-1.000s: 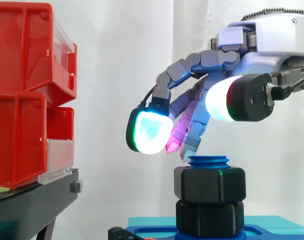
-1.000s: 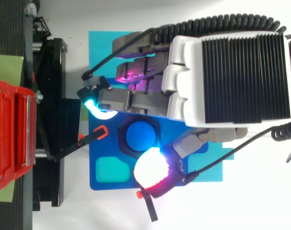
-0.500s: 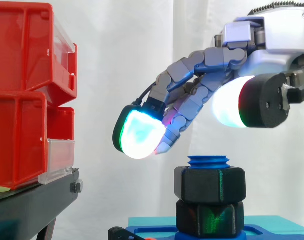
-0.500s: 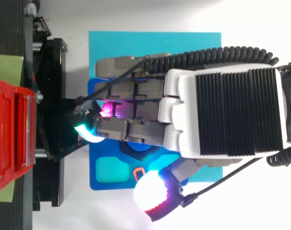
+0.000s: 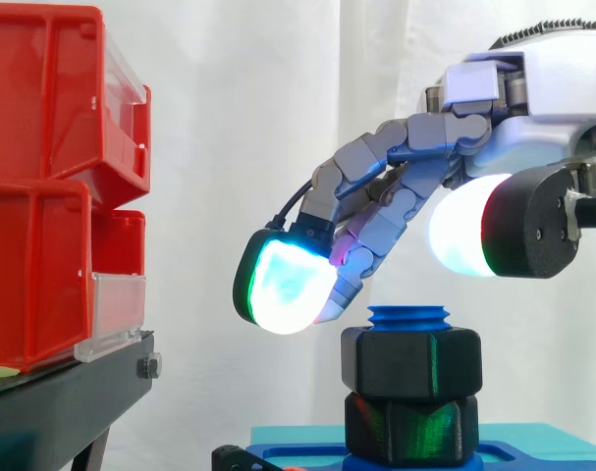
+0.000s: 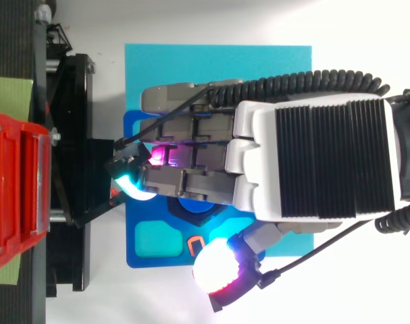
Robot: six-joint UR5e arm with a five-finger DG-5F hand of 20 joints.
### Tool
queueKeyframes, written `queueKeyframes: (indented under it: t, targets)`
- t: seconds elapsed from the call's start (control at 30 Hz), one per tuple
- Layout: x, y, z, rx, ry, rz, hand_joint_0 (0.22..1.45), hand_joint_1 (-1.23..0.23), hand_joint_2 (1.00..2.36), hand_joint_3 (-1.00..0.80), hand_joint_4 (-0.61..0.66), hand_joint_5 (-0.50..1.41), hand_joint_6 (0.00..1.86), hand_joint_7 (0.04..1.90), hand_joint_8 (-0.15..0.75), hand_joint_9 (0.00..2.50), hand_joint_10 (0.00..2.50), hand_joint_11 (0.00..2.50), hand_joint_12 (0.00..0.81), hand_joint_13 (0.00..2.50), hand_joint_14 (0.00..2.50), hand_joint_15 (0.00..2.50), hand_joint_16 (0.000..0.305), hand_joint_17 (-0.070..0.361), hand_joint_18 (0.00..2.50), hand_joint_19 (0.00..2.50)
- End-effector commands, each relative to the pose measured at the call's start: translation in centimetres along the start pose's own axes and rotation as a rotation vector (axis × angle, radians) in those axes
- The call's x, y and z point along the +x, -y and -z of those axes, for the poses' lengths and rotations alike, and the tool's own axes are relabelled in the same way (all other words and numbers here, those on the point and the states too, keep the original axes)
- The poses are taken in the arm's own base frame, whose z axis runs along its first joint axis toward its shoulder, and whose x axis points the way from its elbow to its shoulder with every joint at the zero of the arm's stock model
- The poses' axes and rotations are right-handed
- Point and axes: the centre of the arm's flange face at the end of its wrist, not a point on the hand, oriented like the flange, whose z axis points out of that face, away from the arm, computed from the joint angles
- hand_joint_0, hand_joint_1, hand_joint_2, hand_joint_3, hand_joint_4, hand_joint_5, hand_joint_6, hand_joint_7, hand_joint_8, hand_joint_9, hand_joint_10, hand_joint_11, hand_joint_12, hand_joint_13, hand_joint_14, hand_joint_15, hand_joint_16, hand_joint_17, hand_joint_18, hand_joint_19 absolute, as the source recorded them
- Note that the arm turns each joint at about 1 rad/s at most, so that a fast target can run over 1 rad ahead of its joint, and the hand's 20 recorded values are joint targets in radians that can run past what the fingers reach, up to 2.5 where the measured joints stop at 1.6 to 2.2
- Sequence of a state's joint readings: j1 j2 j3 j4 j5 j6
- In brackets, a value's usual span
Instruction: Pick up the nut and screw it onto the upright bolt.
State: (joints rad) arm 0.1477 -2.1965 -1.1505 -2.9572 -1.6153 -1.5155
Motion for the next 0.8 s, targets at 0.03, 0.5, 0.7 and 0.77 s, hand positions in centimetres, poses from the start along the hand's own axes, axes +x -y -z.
queueKeyframes:
  t: [0.03, 0.5, 0.7, 0.77]
  targets:
    - [0.0, 0.0, 0.0, 0.001, -0.002, 0.000, 0.48, -0.34, 1.00, -0.50, 0.24, -0.09, 0.50, 0.70, 0.195, 0.70, 0.00, 0.00, 0.209, 0.66, 0.00, 0.00, 0.022, 0.050, 0.28, 0.00]
    - [1.1, 0.6, 0.4, 0.004, -0.003, 0.000, 0.48, -0.34, 1.00, -0.50, 0.24, -0.07, 0.50, 0.79, 0.201, 0.71, 0.00, 0.00, 0.211, 0.67, 0.00, 0.00, 0.023, 0.051, 0.29, 0.00]
    - [1.1, 0.8, 0.5, 0.006, -0.008, -0.001, 0.48, -0.34, 1.00, -0.50, 0.26, -0.05, 0.50, 1.02, 0.208, 0.71, 0.00, 0.00, 0.211, 0.67, 0.00, 0.00, 0.022, 0.050, 0.31, 0.00]
    - [1.1, 0.8, 0.5, 0.006, -0.008, -0.001, 0.48, -0.34, 1.00, -0.50, 0.25, -0.05, 0.50, 1.04, 0.209, 0.71, 0.00, 0.00, 0.211, 0.67, 0.00, 0.00, 0.022, 0.050, 0.31, 0.00]
